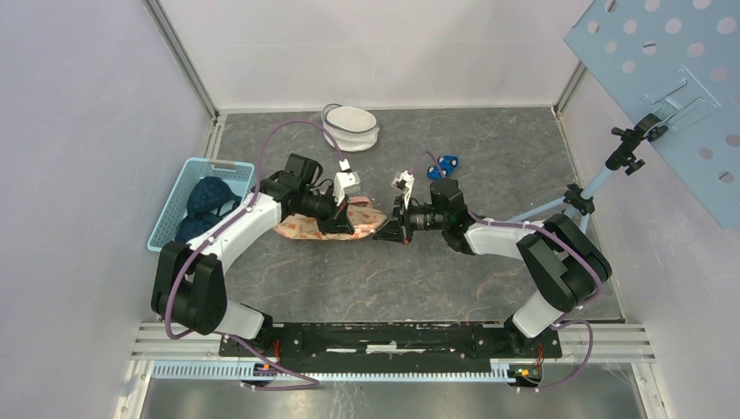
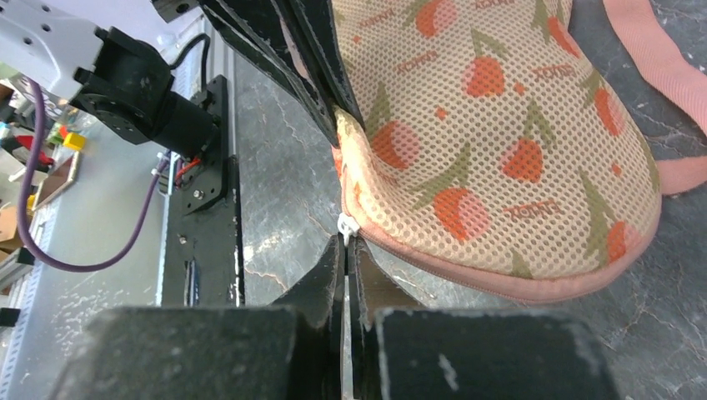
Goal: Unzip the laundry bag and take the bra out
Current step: Unzip the laundry bag at the center of the board.
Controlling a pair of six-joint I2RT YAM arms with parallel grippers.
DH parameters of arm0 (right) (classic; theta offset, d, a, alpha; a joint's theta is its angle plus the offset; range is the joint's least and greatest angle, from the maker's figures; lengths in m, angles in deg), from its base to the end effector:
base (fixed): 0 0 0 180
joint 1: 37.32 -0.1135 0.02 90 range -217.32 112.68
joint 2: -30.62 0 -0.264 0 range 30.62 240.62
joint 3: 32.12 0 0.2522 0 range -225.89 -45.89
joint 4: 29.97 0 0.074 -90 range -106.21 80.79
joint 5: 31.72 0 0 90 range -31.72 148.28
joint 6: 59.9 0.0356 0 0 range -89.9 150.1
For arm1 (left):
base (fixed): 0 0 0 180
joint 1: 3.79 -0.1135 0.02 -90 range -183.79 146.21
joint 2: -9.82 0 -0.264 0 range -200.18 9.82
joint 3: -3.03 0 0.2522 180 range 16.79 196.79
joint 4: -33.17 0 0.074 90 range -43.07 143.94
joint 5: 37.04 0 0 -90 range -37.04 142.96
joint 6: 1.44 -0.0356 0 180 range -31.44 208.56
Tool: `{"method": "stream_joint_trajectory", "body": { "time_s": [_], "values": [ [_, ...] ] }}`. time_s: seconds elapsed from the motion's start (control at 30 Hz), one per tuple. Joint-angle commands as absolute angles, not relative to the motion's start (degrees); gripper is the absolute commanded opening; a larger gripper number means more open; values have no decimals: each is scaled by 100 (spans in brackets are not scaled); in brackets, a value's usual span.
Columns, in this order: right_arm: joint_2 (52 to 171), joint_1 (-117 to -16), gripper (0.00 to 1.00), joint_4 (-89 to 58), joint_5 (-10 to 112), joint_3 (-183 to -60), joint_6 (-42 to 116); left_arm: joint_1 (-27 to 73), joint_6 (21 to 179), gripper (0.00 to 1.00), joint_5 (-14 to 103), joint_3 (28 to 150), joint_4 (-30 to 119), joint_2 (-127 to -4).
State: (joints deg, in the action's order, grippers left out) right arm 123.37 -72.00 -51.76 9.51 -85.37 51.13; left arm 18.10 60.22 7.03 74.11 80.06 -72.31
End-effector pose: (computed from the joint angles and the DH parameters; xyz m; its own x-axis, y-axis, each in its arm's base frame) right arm 0.2480 0.2042 0.1871 -0.5795 -0.1133 -0.8071 -0.8102 0.1875 0.5554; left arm 0.2538 -0.1295 0.2430 -0.4011 0.5170 -0.7562 0.9130 0.2929 -0.2840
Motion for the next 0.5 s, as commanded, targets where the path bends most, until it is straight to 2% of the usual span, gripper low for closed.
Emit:
{"method": "stream_joint_trajectory", "body": {
  "time_s": [0.0, 0.27, 0.37, 0.47],
  "values": [
    [12246, -7113, 0, -4670, 1096, -8674, 4502, 1826, 5257, 2, 1092, 7401, 8318, -7203],
    [12123, -7083, 0, -4990, 1034, -7960, 4540, 1822, 4221, 4, 1772, 7106, 8081, -7261],
    [12148, -7133, 0, -5135, 966, -7819, 4648, 1831, 4117, 12, 1919, 7116, 7656, -7220],
    [12175, -7295, 0, -5348, 916, -7727, 4796, 1947, 4245, 27, 1876, 7180, 7513, -7172]
  ]
}}
